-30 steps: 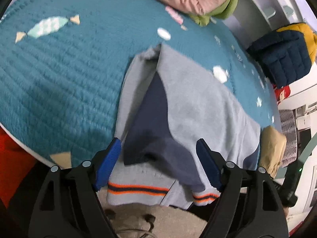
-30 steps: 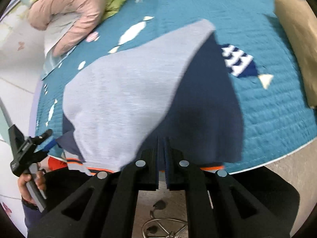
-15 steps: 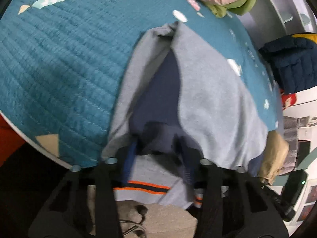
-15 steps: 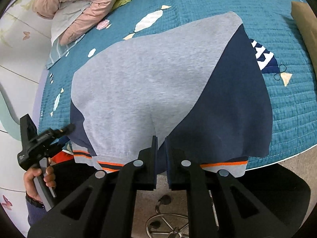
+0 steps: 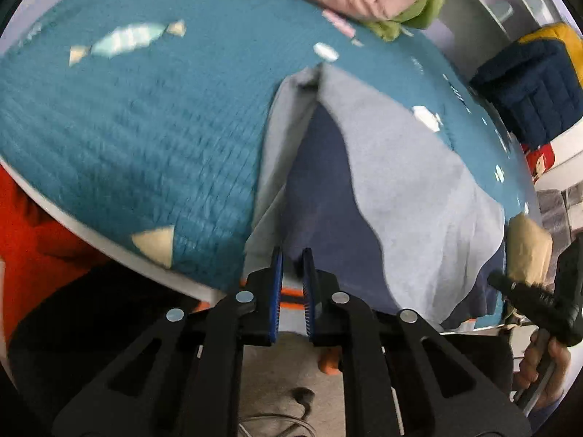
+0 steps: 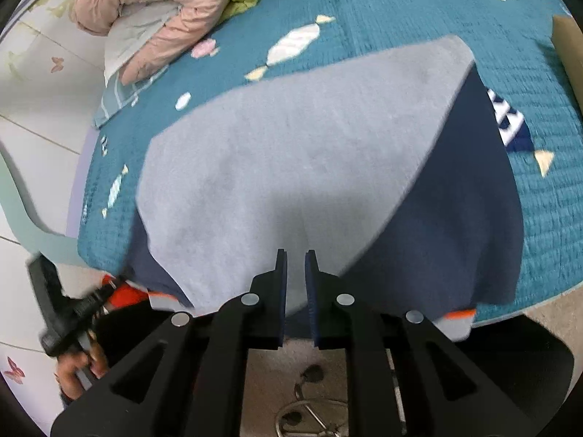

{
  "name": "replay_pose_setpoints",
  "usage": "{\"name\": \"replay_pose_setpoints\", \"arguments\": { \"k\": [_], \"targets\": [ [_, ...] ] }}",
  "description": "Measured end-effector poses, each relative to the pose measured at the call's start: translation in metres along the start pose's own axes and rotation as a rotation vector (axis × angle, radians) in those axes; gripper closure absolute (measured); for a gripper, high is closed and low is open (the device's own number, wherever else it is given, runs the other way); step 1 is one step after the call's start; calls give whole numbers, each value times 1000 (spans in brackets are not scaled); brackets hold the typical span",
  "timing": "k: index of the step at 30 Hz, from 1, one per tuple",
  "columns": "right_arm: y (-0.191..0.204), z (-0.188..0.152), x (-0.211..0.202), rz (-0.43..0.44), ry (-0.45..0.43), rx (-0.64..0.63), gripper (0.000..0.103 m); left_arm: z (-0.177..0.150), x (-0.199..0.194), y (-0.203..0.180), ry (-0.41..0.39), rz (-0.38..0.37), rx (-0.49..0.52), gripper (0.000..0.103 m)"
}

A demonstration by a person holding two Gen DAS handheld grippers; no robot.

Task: Fold large clothes

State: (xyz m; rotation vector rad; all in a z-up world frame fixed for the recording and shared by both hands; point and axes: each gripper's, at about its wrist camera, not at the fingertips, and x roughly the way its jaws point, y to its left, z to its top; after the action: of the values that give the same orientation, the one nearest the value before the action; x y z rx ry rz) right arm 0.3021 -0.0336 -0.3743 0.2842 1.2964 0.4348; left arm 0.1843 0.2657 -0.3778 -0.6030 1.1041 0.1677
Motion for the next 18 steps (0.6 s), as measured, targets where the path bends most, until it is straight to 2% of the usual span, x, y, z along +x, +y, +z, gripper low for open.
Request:
{"name": "replay_pose_setpoints", "arguments": {
  "k": [2,5,7,9,12,14,16,17,18],
  "targets": [
    [7,14,3,10,-29,-10,95,-2,4,9,16,-34,-31,93],
    [23,40,11,34,-70,-27,98,-1,-1,5,-17,-60,-17,92],
    [31,57,17,52,-78,-22,99,0,-3,4,-21,-58,-5,77],
    [39,78,30,60,-73,-10,99,6,-3,2,-27,-58,11,68],
    [37,98,58,70,-28,31,99,15,1,6,-15,-75,-11,61],
    [30,107,76,19,-22,35,101,18,5,9,-9,-86,-23,57],
    [19,109,104,-11,55,58,102,21,8,11,-14,-61,-28,42],
    [7,108,114,29,62,111,102,23,10,12,-15,-49,-28,38],
    [1,109,115,49,89,152,102,25,12,12,-14,-44,-30,28]
  ]
}}
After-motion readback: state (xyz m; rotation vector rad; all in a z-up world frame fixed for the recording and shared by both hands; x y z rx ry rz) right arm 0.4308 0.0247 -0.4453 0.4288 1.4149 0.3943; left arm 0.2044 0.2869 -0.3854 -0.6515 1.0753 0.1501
